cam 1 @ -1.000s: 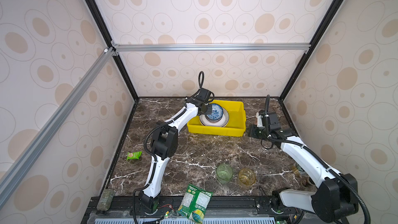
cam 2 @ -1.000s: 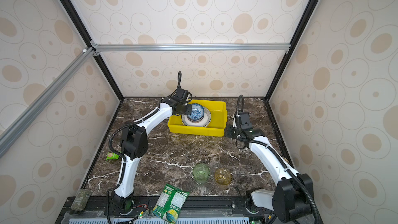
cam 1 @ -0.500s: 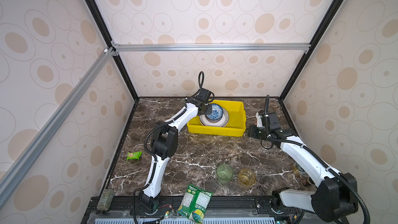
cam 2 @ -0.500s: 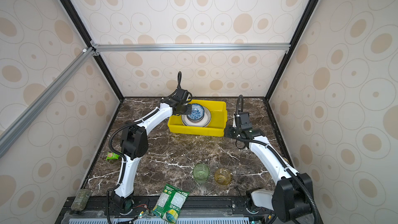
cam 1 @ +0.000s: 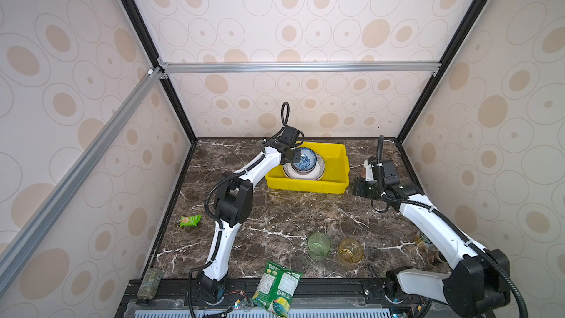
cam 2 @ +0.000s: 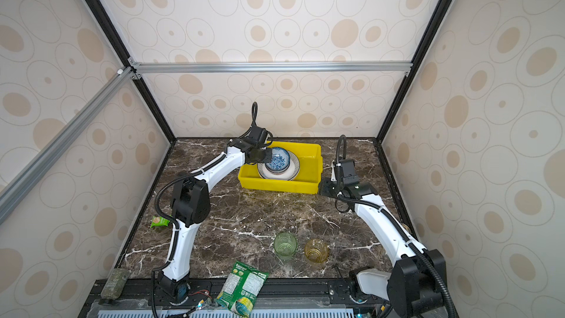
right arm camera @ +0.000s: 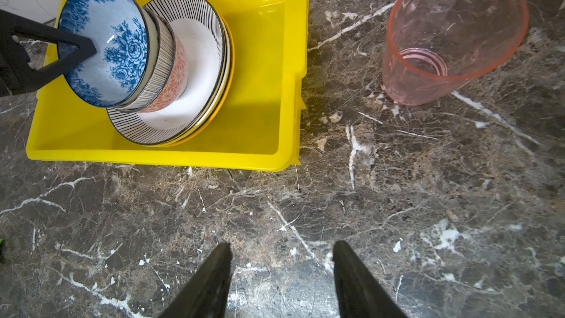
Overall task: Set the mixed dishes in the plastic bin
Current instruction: 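Lower the blue-and-white bowl into the pink-striped bowl with the left gripper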
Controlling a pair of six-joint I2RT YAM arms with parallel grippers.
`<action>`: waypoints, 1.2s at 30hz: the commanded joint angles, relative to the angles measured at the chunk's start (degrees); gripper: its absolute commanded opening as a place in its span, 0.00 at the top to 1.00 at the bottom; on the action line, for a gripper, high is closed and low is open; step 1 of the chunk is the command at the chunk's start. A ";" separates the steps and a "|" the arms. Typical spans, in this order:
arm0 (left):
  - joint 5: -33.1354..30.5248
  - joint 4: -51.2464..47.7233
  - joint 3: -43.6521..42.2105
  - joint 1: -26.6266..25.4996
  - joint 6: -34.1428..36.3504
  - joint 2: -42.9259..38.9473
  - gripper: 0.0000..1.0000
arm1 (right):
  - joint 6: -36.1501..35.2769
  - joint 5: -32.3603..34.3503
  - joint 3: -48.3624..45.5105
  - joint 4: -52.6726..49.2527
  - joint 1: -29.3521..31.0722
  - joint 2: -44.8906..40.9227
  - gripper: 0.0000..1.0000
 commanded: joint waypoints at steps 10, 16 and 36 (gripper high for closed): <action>0.12 3.13 -1.74 0.43 -1.88 -3.10 0.89 | -0.77 -0.05 0.35 -2.32 -0.29 -3.18 0.43; 0.20 3.29 -3.06 0.43 -1.88 -4.30 0.87 | -0.85 0.30 0.21 -3.03 -0.34 -4.12 0.43; -0.89 3.94 -5.82 0.43 -2.15 -7.56 0.84 | -0.60 -0.27 -0.49 -4.43 -0.29 -6.57 0.43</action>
